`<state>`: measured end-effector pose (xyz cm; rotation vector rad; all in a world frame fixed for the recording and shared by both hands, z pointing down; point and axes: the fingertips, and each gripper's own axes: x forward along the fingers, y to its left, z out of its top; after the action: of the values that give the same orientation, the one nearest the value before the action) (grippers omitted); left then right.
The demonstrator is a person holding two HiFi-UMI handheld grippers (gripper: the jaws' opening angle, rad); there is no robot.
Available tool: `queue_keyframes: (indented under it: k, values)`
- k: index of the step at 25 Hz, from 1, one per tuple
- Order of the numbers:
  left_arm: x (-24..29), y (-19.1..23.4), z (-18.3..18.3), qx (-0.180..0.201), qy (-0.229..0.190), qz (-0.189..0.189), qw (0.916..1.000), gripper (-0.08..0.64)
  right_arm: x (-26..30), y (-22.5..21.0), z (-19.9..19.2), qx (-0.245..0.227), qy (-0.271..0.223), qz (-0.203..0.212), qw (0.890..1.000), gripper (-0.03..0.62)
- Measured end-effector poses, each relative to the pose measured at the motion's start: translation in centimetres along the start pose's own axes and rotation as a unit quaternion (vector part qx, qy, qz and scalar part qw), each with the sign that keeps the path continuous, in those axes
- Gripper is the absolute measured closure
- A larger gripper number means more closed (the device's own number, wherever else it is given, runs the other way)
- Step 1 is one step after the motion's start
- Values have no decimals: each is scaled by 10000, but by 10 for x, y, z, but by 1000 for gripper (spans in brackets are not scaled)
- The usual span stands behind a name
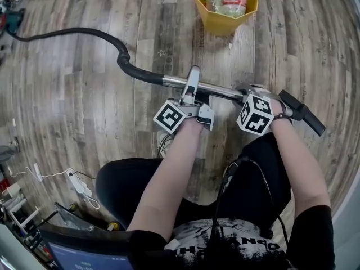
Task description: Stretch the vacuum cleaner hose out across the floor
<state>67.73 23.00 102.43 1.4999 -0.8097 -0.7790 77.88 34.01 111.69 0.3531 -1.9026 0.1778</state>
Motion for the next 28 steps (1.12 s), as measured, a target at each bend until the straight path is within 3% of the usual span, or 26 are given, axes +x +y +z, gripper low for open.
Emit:
queue_keyframes:
  k: [4, 7, 10, 15, 16, 18, 20, 24, 28]
  values:
    - [-7, 3, -15, 84, 341, 151, 9993, 382, 1, -15, -15, -57, 74, -139, 9999, 502]
    - [-14, 6, -29, 17, 568, 343, 9978, 374, 5, -17, -24, -266, 123, -159, 9994, 508]
    - [-32, 24, -31, 738, 923, 877, 9891, 373, 8, -14, -32, -358, 109, -93, 9993, 511]
    - [-51, 40, -35, 1247, 1158, 1253, 9774, 374, 14, -16, -38, -260, 63, -86, 9996, 511]
    - [-51, 37, -39, 1246, 1192, 1188, 9778, 384, 14, -19, -40, -205, 67, -118, 9997, 511]
    - [-45, 24, -50, 1178, 1280, 706, 9822, 393, 13, -25, -49, -82, 106, -187, 9997, 511]
    - [-41, 12, -56, 1287, 1420, 339, 9809, 483, 16, -30, -59, 31, 155, -229, 9996, 511]
    - [-40, -7, -63, 1767, 1804, 123, 9675, 560, 31, -29, -82, 208, 203, -179, 9994, 511]
    - [-40, -25, -56, 1727, 1815, -34, 9681, 560, 49, -24, -103, 466, 265, -131, 9985, 512]
